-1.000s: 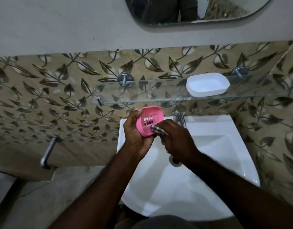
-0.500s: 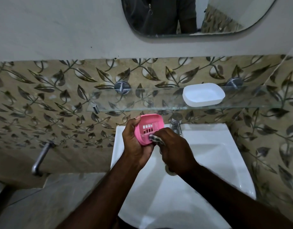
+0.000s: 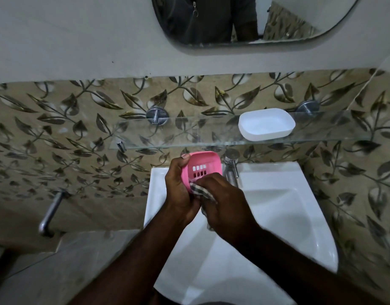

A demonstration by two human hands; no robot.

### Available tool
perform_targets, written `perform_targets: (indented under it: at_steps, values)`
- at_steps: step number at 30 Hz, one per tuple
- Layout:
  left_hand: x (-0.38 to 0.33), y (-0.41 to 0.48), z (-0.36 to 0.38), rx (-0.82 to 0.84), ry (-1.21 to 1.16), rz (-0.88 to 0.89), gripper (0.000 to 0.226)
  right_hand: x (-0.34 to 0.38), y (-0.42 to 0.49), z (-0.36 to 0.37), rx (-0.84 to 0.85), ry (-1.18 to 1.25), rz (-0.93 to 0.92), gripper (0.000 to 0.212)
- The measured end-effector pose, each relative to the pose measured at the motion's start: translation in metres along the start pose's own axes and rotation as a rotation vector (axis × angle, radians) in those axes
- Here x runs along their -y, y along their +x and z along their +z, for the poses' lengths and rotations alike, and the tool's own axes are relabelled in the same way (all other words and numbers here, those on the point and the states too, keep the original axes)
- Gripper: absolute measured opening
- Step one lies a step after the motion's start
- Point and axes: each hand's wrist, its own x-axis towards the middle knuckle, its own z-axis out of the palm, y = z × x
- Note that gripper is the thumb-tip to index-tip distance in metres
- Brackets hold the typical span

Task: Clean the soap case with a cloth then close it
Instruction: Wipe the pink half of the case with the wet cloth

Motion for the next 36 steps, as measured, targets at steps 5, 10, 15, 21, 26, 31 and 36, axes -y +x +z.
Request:
perform_targets:
  at_steps: [5, 10, 15, 21, 26, 31, 36]
  values:
    - [-0.005, 0.003, -0.002, 0.036, -0.037, -0.021, 0.046, -0.022, 0.005, -0.006, 0.068, -0.103, -0.042, 0.035]
    - [-0.004, 0.007, -0.001, 0.005, 0.017, -0.006, 0.048, -0.02, 0.009, -0.002, 0.017, -0.045, 0.047, 0.029]
    - [0.001, 0.007, -0.008, -0.001, 0.022, -0.011, 0.033, -0.015, 0.002, 0.003, 0.093, -0.006, -0.022, 0.037]
    - [-0.003, 0.007, -0.005, -0.017, 0.012, -0.011, 0.043, -0.025, 0.007, -0.003, 0.03, -0.042, 0.055, 0.025]
    - [-0.009, 0.007, -0.002, 0.007, 0.008, -0.017, 0.051, -0.007, 0.01, 0.0, 0.0, 0.003, -0.101, 0.036]
    - [-0.009, 0.008, -0.012, 0.035, -0.03, -0.021, 0.059, -0.035, 0.013, -0.004, 0.034, -0.115, -0.039, 0.034]
    - [-0.005, 0.006, -0.011, 0.043, -0.041, -0.034, 0.04, -0.016, 0.003, 0.001, 0.06, 0.027, -0.075, 0.026]
